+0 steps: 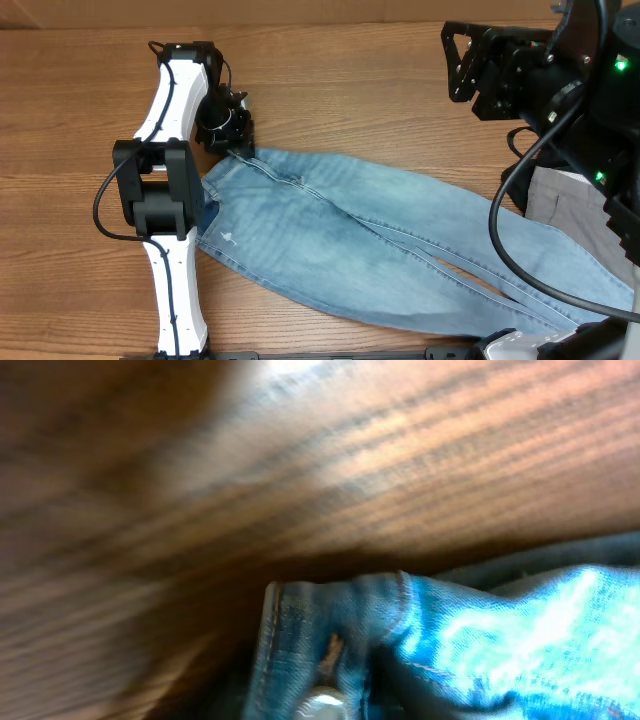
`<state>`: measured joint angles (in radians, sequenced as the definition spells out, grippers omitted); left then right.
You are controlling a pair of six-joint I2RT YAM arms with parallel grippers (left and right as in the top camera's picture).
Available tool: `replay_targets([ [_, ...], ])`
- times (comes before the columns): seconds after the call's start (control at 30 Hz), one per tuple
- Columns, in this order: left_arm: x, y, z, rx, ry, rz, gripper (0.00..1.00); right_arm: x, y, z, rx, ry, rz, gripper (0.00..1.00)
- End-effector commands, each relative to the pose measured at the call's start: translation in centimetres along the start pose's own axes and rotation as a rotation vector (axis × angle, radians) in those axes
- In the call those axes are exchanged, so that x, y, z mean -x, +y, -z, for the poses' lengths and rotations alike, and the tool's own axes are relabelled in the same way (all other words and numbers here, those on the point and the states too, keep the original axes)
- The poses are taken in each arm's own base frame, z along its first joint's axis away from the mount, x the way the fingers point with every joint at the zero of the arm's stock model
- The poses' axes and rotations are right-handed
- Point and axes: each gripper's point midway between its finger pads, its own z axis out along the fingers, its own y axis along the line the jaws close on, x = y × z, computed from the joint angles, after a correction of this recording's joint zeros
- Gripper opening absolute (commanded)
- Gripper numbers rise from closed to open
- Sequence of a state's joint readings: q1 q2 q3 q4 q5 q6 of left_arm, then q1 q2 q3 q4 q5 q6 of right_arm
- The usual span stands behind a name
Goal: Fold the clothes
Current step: 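Grasp the jeans waistband with the left gripper and pull it left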
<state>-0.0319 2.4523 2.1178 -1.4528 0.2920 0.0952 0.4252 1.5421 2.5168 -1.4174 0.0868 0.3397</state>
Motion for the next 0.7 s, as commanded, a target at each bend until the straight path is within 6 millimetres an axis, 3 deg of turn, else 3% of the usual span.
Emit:
replay_targets([
  [0.0, -0.4, -2.0, 0.6, -0.089, 0.006, -0.087, 0.04, 0.6, -0.9, 0.7, -0.045, -0.033, -0.001, 0.76],
  [0.1, 0.0, -0.2, 2.8, -0.069, -0.029, -0.038, 0.04, 0.6, -1.1, 0.6, -0.057, -0.034, 0.0, 0.76],
  [0.2, 0.8, 3.5, 6.8, -0.018, -0.123, 0.107, 0.04, 0.5, -1.7, 0.7, -0.088, -0.036, 0.001, 0.76],
  [0.33, 1.0, 9.7, 13.8, 0.019, -0.308, 0.322, 0.04, -0.4, -2.9, 0.8, -0.148, -0.004, 0.008, 0.76],
  [0.5, -1.7, 17.6, 21.3, 0.03, -0.524, 0.546, 0.04, -1.3, -4.1, 1.0, -0.209, 0.028, 0.017, 0.76],
  [0.57, -3.1, 19.6, 23.1, 0.001, -0.58, 0.601, 0.18, -1.5, -4.2, 1.0, -0.214, 0.04, 0.019, 0.76],
  [0.67, -4.2, 20.5, 24.5, -0.077, -0.629, 0.599, 0.39, -2.2, -4.5, 0.5, -0.229, 0.073, 0.025, 0.77],
])
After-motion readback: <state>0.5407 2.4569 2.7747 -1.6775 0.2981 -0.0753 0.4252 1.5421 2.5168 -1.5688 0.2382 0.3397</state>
